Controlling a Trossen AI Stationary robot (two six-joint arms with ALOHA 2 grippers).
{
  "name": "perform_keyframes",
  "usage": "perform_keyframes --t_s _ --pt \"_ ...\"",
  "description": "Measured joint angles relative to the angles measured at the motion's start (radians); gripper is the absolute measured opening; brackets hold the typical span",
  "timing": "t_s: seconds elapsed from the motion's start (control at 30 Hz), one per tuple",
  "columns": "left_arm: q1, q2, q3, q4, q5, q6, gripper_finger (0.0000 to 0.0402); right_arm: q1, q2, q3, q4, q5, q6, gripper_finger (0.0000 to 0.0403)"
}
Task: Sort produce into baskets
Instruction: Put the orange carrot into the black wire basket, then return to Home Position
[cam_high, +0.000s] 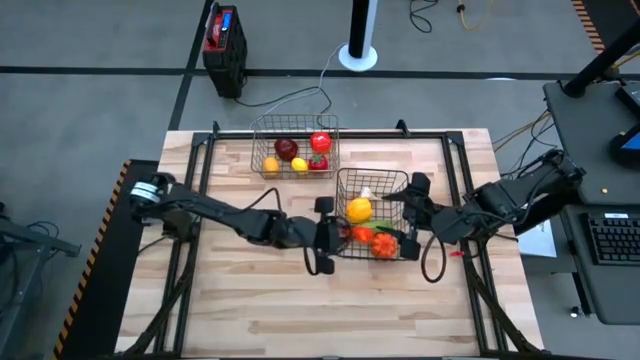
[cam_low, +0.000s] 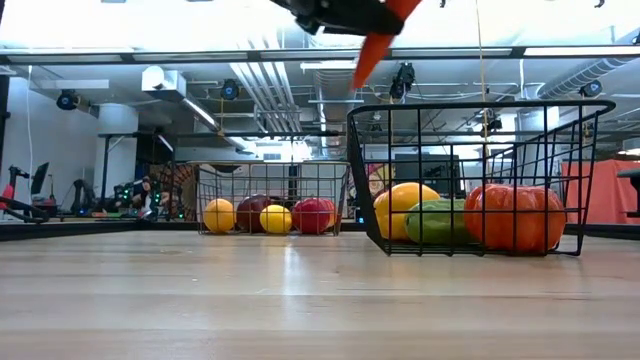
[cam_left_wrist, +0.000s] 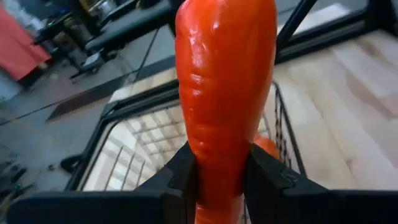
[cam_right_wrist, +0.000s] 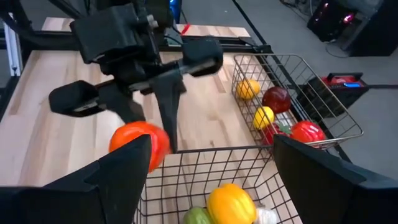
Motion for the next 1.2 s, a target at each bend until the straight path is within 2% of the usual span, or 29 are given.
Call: perform_keyframes --t_s 0.1,0.37,0.67,0.8,0.93,1.07,1.2 --pt "0.032 0.019 0.0 0.06 0.082 0.008 0.0073 -0.001 -0.001 -0.002 0.001 0.015 -0.001 0.0325" --pt "0.08 0.064 0.0 0.13 0.105 0.009 0.0078 0.001 0.0 -0.003 0.002 0.018 -0.002 0.0325" --pt "0.107 0.098 0.0 0.145 0.102 -0.031 0.0197 0.001 0.0 -0.003 0.002 0.018 0.005 0.0325" --pt "0.107 0.099 0.0 0.146 0.102 -0.039 0.0224 0.001 0.0 -0.003 0.002 0.018 0.003 0.0325" --pt "0.098 0.075 0.0 0.11 0.103 -0.037 0.0234 0.001 0.0 -0.025 0.017 0.019 -0.023 0.0325" --pt "0.077 0.022 0.0 0.022 0.103 -0.036 0.0235 0.001 -0.007 -0.104 0.105 0.017 -0.058 0.0325" --pt "0.045 -0.055 -0.018 -0.033 0.105 -0.004 0.0236 0.003 -0.023 -0.244 0.324 0.009 -0.159 0.0325"
